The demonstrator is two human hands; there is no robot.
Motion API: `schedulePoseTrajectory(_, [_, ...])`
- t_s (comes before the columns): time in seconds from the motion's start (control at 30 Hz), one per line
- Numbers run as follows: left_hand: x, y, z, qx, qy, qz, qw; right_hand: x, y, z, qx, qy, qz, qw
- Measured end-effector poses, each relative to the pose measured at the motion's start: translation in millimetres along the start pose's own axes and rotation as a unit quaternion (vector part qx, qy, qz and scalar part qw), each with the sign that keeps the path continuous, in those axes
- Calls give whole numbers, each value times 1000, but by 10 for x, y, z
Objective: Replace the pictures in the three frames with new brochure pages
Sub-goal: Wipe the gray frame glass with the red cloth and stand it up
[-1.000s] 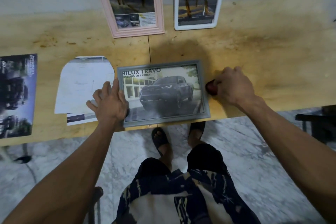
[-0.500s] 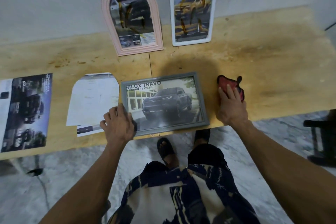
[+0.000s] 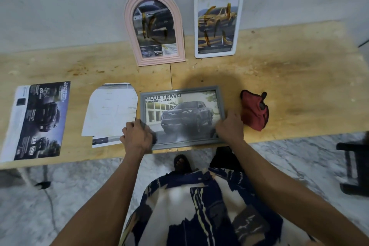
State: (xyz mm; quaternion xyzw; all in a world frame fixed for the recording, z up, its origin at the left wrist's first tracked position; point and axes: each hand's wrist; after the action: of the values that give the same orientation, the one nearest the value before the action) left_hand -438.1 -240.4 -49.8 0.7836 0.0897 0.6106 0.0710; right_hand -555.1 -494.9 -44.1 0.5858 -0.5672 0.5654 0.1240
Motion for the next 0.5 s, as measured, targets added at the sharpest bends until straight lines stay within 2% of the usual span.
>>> schedulePoseTrajectory(0.2, [-53,-44,-76,5,13,-26,1000,-90,42,-39,-23,-3,31,999])
schedulePoseTrajectory(0.33, [-75,2,-49,8,35,-45,998,-46,-4,34,-116,-5,111,987])
schedulePoseTrajectory(0.5, [-117,-27,-64,-10,51,-55,997,-95,9,24,-164,31,202,965])
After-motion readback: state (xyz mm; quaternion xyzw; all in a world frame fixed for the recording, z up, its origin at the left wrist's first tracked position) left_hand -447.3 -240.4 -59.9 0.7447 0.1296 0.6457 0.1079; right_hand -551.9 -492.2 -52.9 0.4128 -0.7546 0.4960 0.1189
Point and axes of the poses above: each hand's wrist, its own z-axis towards the middle knuckle, its own x-axis out of the back of the hand, y = z × x, and after that the axes turned 12 degrees about y, right-handed
